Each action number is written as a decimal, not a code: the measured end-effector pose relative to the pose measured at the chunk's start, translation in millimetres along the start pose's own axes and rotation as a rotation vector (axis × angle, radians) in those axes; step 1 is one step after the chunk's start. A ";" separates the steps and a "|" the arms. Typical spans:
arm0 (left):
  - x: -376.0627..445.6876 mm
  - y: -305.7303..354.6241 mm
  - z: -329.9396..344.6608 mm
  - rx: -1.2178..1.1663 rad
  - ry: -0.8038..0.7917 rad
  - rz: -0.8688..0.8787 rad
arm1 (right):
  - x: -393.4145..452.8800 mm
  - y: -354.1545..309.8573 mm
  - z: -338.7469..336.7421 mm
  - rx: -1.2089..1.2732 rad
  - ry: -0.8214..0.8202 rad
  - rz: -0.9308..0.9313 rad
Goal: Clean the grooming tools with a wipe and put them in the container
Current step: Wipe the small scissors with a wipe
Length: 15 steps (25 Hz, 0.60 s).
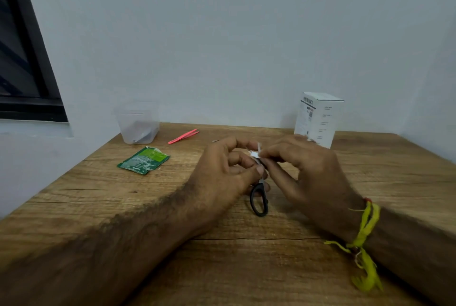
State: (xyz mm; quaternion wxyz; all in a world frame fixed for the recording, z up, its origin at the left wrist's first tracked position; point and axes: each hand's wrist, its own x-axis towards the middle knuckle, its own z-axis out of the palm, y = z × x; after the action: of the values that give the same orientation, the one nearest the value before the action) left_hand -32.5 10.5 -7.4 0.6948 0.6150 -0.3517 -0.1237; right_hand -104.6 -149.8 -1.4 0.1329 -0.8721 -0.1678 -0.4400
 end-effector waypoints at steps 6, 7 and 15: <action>0.2 -1.1 -1.3 0.013 0.014 -0.008 | 0.1 -3.5 -2.5 0.073 -0.016 0.088; -0.4 -1.3 -2.1 0.017 0.015 -0.012 | 1.2 -4.4 -2.2 0.075 -0.024 0.101; 2.1 0.5 -5.2 -0.086 0.094 -0.113 | -3.6 -11.4 -11.9 0.020 -0.032 0.117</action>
State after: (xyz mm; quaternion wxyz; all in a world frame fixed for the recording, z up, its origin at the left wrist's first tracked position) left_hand -27.7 13.3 -6.2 0.7282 0.6086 -0.2780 -0.1486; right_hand -119.9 -144.6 3.5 0.1642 -0.8860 -0.1231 -0.4157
